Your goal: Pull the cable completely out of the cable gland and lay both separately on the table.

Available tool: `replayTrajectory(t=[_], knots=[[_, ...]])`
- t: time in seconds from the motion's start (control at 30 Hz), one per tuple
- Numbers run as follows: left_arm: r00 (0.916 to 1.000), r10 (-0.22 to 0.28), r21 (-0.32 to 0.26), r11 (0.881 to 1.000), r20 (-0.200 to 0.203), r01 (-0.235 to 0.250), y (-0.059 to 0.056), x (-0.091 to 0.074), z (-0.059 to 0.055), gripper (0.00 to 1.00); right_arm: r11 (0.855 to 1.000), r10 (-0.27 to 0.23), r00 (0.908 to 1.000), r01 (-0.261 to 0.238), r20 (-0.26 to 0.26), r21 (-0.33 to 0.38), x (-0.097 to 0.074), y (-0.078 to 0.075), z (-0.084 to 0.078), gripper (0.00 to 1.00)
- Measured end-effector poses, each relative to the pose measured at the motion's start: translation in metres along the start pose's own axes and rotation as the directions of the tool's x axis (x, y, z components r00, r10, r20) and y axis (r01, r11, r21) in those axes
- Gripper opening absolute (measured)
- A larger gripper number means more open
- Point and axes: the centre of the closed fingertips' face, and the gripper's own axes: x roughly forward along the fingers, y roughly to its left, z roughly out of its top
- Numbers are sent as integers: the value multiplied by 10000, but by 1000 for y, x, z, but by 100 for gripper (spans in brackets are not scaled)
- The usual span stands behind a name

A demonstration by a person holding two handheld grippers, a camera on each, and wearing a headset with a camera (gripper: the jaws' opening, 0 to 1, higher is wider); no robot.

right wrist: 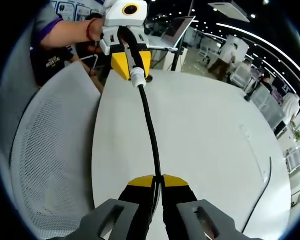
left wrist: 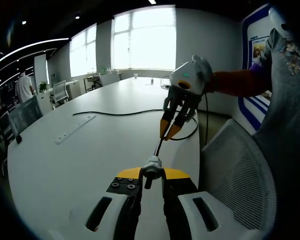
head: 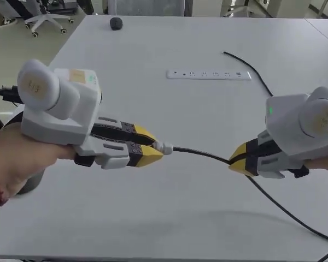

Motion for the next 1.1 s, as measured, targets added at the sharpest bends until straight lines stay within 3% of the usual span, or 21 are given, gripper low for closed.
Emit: replayTrajectory(t=[0.37,0.53,0.67,0.73,0.83,1.1], knots=[[9996,287,-199,9994,-30,-287,9,-5,-4,16,9992,-182,9991,195,-370,353,1,-15,-20,0],[9993,382,-233,9990,8,-382,11,-6,-4,16,9954,-492,9982,519,-355,811,2,-29,-26,0],[9987,475,-295,9985,179,-470,14,-7,0,16,9864,-834,9951,900,-526,1378,3,-47,-37,0],[9983,545,-293,9981,212,-539,16,-7,1,16,9741,-1059,9933,1129,-461,1957,4,-58,-40,0],[9979,531,-389,9979,359,-517,16,-7,4,16,9669,-1380,9878,1502,-725,2063,7,-75,-47,0],[9982,460,-413,9982,377,-444,17,6,3,16,9392,-1815,9802,1968,-798,2814,19,-109,-52,0]])
